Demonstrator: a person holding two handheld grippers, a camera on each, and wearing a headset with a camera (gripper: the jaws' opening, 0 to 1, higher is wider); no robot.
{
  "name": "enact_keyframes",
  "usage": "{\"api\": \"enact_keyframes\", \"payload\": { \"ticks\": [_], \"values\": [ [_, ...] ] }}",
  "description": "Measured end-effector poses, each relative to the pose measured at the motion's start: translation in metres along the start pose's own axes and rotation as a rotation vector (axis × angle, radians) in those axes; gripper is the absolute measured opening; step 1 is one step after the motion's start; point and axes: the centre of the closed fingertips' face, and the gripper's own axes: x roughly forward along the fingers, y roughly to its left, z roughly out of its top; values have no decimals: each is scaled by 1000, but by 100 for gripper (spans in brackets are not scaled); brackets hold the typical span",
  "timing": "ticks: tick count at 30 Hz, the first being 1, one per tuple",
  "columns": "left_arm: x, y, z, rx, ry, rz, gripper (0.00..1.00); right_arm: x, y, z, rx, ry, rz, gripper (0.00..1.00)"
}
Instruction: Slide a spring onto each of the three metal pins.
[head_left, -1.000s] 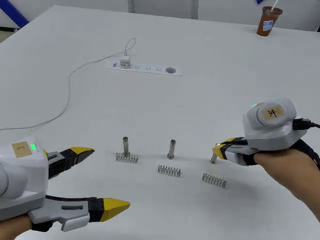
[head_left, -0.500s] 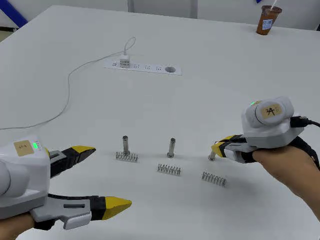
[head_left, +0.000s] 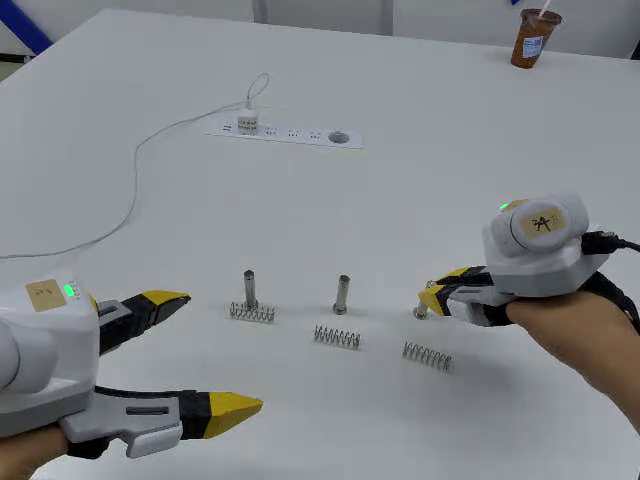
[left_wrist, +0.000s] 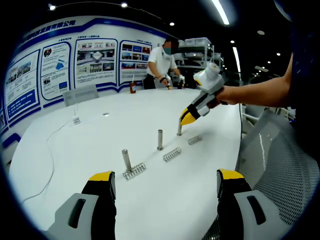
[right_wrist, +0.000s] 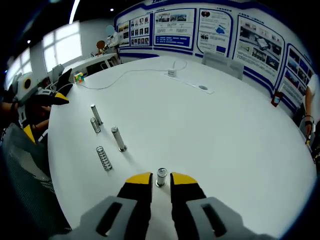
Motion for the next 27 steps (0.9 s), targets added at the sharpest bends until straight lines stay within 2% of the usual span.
{"api": "enact_keyframes", "payload": {
  "ticks": [10,17,22,27],
  "values": [
    [-1,1,-1,-3,-4,2,85,-13,0,-14,-23,22,9,16],
    [0,0,-2,-3,0,-2,85,-23,20,-31,-77,55,97,16],
    [1,-1,-1,0,-1,-5,85,-23,31,-43,-108,77,165,16],
    [1,-2,0,4,3,-8,85,-18,37,-54,-144,109,200,16]
  ]
}}
